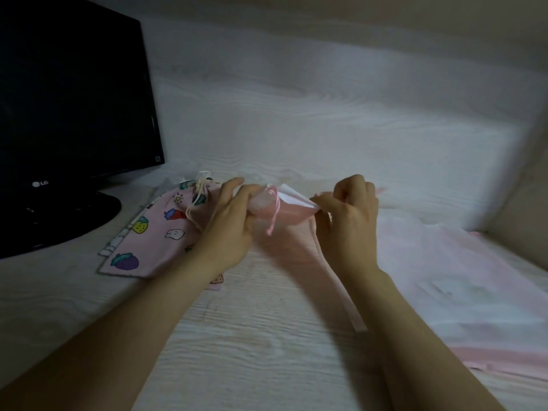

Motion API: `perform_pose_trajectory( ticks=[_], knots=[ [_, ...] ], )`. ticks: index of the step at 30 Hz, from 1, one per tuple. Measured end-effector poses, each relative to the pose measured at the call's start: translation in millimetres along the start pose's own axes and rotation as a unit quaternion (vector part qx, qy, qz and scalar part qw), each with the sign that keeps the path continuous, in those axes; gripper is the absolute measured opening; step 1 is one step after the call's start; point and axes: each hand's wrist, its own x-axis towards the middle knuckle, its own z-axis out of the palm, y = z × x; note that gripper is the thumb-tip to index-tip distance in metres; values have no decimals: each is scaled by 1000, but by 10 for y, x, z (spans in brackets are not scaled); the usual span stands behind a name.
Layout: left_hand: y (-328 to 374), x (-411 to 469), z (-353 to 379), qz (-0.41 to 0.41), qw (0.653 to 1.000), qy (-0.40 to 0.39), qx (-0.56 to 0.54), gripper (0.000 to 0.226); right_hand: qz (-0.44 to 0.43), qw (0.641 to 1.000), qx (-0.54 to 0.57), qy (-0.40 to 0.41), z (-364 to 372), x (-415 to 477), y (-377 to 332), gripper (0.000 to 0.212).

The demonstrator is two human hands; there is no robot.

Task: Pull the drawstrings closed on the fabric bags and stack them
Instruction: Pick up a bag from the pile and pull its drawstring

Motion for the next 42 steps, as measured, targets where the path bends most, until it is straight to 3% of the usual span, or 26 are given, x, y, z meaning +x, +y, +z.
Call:
perform_pose_trajectory(
  ticks=[5, 8, 12, 15, 19, 23, 25, 29, 32, 36, 39, 42],
  knots=[
    [40, -1, -19, 9, 1000, 27, 2, 14, 21, 995, 94, -7, -5, -4, 20, 29],
    [93, 6, -38, 18, 997, 76, -19, 11, 61, 988, 137, -26, -10, -5, -16, 33],
    [164, 13, -79, 95, 983, 160, 2, 22, 195, 959, 192, -72, -36, -5, -25, 43],
    [163, 3, -70, 162, 974, 153, 27, 27, 303, 894, 309, -116, -26, -17, 29, 38],
    [46, 9, -31, 175, 975, 105, 90, 21, 524, 727, 401, -189, -22, -25, 10, 40],
    [-44, -13, -12, 157, 978, 24, 138, 24, 596, 671, 395, -197, -139, 66, -20, 35],
    [-47, -24, -24, 146, 981, 0, 131, 26, 586, 681, 386, -206, -141, 99, -3, 40],
    [2, -33, -3, 100, 990, -23, 93, 39, 461, 812, 284, -218, -67, 9, -5, 16],
    [-8, -15, -12, 51, 994, 26, 96, 38, 389, 874, 196, -216, -28, -49, 19, 20],
    [-43, 27, -69, 2, 986, 72, 147, 13, 383, 889, 184, -172, -3, -43, 91, 22],
    [-22, 26, -131, -25, 985, 65, 156, 23, 371, 893, 200, -158, 19, -33, 90, 20],
    [-12, 9, -138, -15, 983, 94, 157, 20, 389, 875, 247, -146, 28, -29, 101, 18]
  ],
)
